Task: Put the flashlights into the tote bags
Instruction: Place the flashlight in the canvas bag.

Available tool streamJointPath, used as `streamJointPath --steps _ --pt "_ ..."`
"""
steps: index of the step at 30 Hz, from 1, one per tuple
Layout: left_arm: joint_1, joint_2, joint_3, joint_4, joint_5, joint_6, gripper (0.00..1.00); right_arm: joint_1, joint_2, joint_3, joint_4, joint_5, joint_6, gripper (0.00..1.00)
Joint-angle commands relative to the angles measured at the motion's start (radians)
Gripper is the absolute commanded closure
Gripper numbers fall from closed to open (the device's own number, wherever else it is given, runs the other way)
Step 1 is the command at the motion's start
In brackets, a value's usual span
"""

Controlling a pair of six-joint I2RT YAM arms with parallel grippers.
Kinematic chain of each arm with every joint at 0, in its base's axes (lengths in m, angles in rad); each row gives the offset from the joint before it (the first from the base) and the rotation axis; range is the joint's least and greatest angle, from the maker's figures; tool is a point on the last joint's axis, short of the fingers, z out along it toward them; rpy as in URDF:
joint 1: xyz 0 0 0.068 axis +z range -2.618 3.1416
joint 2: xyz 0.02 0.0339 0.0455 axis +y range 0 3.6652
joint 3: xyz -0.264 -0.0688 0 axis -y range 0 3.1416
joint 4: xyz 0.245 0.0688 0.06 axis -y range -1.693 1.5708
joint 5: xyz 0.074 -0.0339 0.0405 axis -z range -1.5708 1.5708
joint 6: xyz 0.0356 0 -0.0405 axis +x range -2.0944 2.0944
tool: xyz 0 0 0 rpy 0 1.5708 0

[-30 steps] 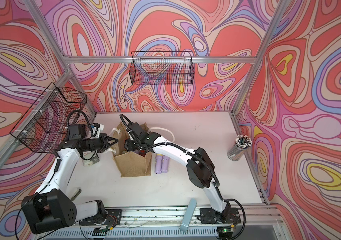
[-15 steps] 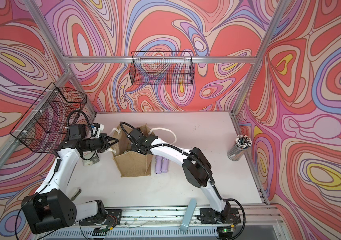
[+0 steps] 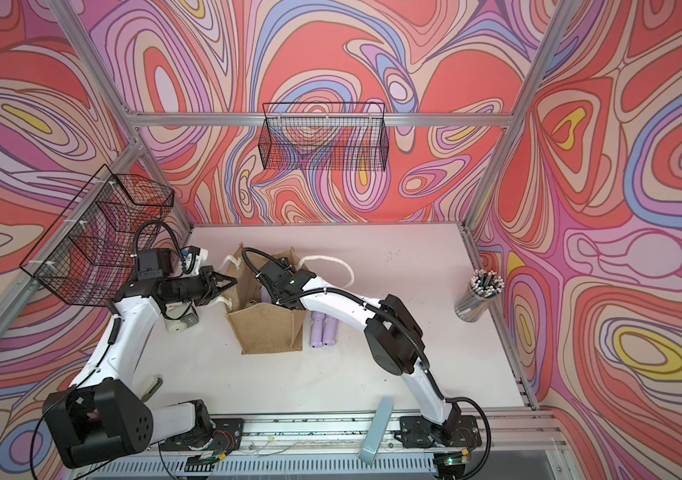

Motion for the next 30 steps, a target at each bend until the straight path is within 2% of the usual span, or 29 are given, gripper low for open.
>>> streamJointPath --steps 1,15,25,30 --pt "-0.005 -0.028 0.001 0.004 0.003 0.018 1.0 -0.004 -0.002 -0.008 -0.068 0.038 -0.012 0.82" --pt "-0.006 -0.033 0.004 -0.007 -0.008 0.023 1.0 -0.005 -0.011 0.016 -0.122 0.119 -0.031 0.81" --pt "-0.005 -0.026 0.002 -0.003 -0.001 0.021 1.0 -0.005 0.033 0.079 -0.129 0.096 -0.037 0.77" --pt "-0.005 -0.021 0.002 -0.002 0.008 0.019 1.0 -0.005 0.061 0.127 -0.11 0.026 -0.038 0.69"
